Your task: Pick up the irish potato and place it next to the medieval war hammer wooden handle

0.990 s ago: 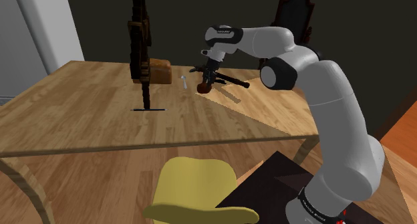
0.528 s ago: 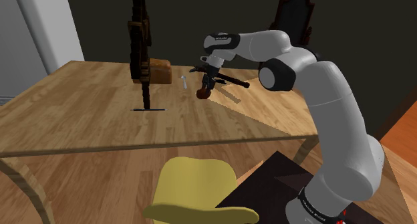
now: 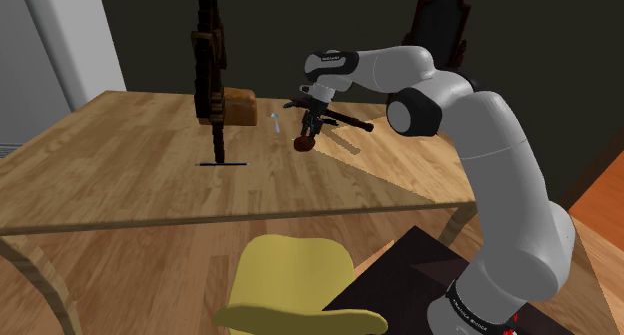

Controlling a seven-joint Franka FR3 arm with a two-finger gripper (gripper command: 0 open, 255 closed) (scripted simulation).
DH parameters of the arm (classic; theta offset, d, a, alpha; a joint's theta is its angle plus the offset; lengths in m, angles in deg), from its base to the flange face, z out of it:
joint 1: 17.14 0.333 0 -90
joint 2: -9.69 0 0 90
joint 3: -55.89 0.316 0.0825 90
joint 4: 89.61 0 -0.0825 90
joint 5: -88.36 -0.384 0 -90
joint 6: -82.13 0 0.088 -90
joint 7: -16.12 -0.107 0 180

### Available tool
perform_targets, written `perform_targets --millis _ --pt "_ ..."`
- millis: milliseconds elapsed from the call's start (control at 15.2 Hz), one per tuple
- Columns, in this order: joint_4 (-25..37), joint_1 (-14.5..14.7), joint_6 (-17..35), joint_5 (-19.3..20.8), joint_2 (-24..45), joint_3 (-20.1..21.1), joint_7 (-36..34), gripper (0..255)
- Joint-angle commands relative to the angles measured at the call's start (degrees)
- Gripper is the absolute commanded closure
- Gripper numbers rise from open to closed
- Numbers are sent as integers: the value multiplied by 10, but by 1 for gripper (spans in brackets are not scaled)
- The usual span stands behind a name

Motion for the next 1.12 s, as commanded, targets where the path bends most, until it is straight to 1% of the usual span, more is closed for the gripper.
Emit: perform_targets --millis 0,264,528,1056 --pt "0 0 0 0 0 0 0 0" --pt "0 0 0 0 0 0 0 0" --pt "74 -24 -69 6 2 -3 -14 0" --pt "74 -24 -69 6 2 -3 -14 0"
